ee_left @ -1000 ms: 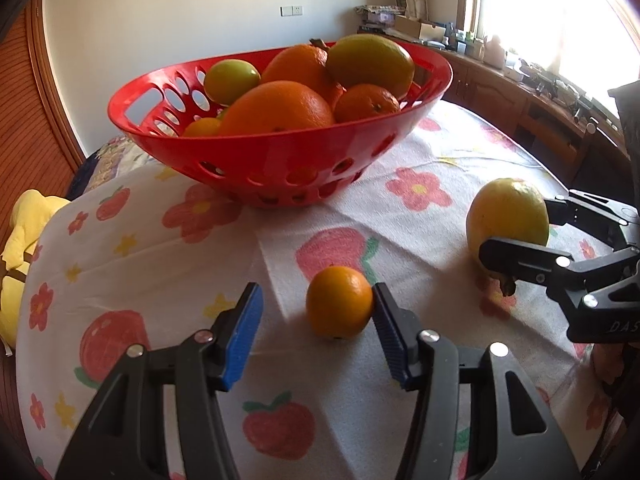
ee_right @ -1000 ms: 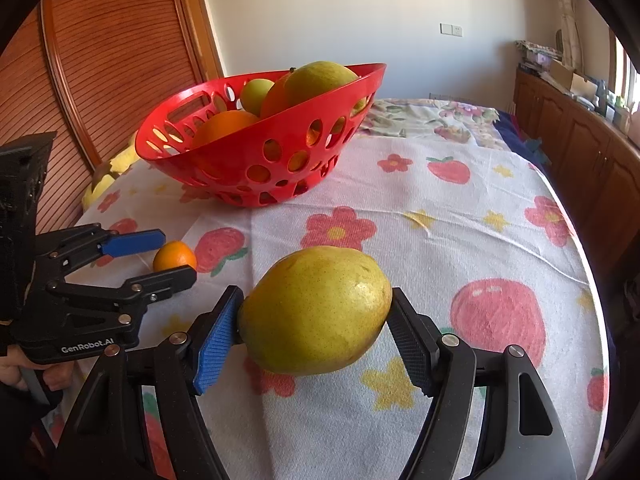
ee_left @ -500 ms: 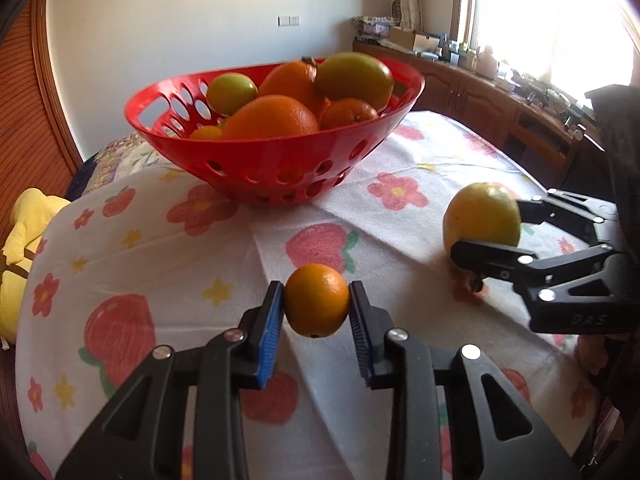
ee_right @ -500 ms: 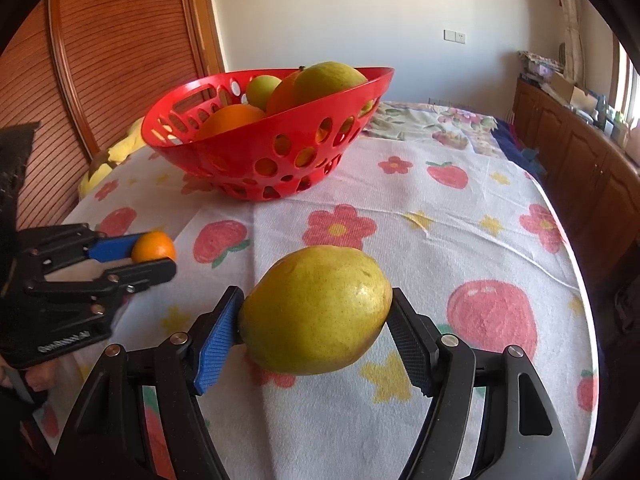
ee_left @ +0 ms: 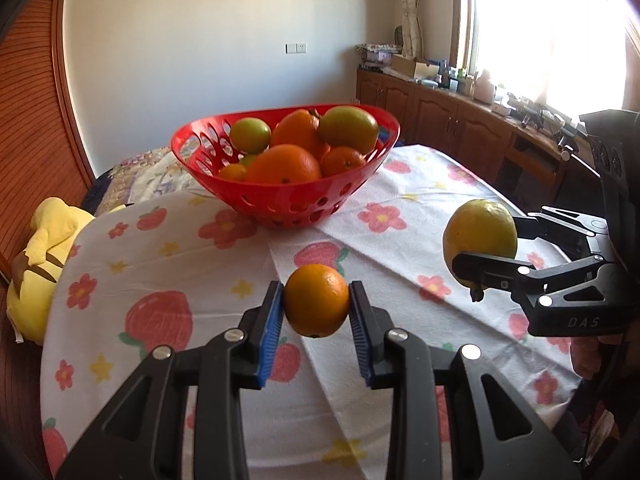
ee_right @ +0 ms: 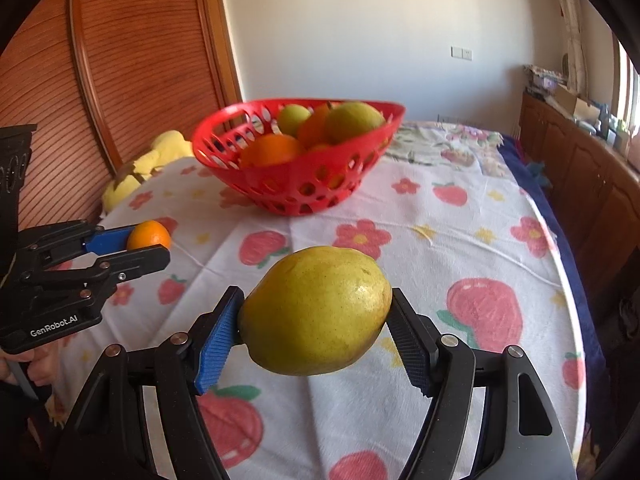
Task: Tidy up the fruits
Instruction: 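Lift and carry the tangerine and pear over the red basket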
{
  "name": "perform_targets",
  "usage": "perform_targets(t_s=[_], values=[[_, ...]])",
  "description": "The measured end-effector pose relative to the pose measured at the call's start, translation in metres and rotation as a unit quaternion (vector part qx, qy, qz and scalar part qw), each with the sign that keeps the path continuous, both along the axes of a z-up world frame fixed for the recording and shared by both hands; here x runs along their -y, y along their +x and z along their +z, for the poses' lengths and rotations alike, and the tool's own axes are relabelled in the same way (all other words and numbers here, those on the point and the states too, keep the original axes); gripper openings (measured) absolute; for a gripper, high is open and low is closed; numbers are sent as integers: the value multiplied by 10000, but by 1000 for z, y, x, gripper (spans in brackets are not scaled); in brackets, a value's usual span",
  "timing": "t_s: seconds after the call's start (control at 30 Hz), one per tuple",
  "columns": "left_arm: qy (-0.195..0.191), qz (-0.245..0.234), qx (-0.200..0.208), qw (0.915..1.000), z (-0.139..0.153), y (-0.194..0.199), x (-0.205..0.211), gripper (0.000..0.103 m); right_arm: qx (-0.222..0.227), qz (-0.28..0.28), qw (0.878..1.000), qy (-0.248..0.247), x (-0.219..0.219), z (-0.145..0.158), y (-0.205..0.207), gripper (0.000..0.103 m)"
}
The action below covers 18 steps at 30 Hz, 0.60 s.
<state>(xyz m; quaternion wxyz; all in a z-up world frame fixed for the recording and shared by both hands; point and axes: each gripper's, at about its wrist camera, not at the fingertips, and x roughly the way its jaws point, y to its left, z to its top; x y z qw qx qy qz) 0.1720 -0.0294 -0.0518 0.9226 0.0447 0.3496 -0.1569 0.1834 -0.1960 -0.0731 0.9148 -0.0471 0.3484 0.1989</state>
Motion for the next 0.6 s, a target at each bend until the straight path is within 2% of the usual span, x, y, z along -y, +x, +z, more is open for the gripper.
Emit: perform_targets(t_s=[0.23,0.6], values=[[-79,41,225,9997,19,-9,-4,30,168,147,9997,51,-5,17,-10,74],[-69,199,437,9988,38,0,-20,30,308,329,9990,43,-15,35,-10,74]])
